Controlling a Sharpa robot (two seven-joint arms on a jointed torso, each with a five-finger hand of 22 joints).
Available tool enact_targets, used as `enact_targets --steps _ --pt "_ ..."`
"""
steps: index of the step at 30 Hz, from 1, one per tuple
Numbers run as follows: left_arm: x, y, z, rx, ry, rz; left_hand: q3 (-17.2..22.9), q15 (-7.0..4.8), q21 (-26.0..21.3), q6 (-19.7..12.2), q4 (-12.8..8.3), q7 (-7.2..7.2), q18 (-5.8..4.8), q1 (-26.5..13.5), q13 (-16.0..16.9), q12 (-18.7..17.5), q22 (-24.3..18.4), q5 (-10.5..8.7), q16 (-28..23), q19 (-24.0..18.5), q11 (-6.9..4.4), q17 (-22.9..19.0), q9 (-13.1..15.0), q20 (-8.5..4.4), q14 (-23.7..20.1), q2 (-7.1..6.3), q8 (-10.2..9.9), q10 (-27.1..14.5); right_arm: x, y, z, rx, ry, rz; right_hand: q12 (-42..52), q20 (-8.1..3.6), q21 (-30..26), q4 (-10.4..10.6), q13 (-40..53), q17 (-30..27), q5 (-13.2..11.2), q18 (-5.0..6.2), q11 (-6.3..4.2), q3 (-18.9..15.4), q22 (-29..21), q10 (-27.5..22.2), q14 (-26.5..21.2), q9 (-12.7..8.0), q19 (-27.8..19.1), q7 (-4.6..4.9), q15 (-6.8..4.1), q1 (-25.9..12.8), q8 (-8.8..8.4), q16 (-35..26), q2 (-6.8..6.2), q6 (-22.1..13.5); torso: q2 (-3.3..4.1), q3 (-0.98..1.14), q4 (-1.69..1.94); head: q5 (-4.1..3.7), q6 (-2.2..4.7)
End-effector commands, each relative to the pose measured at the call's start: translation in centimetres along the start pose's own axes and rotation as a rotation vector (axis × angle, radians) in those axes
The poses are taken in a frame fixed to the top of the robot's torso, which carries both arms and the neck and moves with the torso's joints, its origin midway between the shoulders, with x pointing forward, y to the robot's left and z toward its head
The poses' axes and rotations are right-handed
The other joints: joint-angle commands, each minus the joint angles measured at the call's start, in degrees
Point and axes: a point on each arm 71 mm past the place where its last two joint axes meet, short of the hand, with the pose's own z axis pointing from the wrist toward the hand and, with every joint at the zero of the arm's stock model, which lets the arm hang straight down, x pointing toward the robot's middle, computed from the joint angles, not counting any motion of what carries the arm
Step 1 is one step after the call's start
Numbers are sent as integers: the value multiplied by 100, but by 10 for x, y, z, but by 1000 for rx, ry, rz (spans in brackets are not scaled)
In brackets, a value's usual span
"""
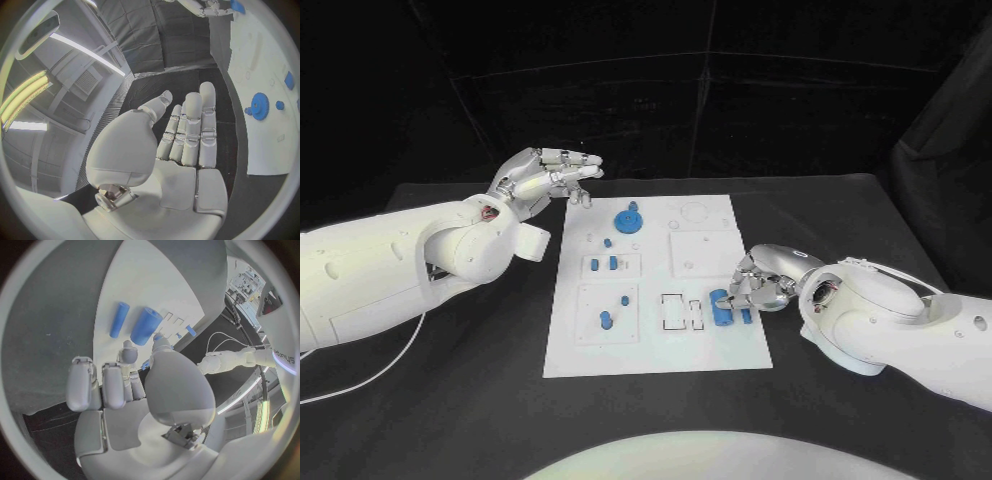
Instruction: Assemble the parts on the task board
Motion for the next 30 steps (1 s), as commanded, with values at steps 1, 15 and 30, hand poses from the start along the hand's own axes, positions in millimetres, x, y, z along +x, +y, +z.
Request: enact_targets --steps 1,15,30 --pt "0 -1 0 4 8 -7 -24 -3 -31 -27 5 1 80 23 7 18 -10 29 23 15 -1 -10 -3 20 -42 57 33 -52 5 1 1 -2 30 -43 28 3 31 -6 29 11 25 -109 -1 -40 140 37 245 9 36 -14 1 -17 28 40 29 -22 -1 -2 -1 10 -17" --pt "-1 -1 -1 3 7 -7 -33 -2 -35 -28 3 0 80 28 8 29 -14 29 26 17 -2 -15 -2 21 -45 63 40 -55 19 5 8 1 60 -59 133 -6 48 -25 226 67 153 -115 -18 -36 171 51 252 66 46 -34 -13 32 112 69 169 -3 0 -4 5 26 -36" --pt "-3 -2 -3 2 4 -7 -33 -2 -35 -28 3 0 80 28 8 29 -14 29 26 17 -2 -15 -2 21 -45 63 40 -55 6 8 -4 -33 -102 127 453 -89 208 -71 736 481 1112 -172 -143 90 431 276 323 248 219 -171 -108 473 242 293 598 306 -14 -4 -1 49 -23"
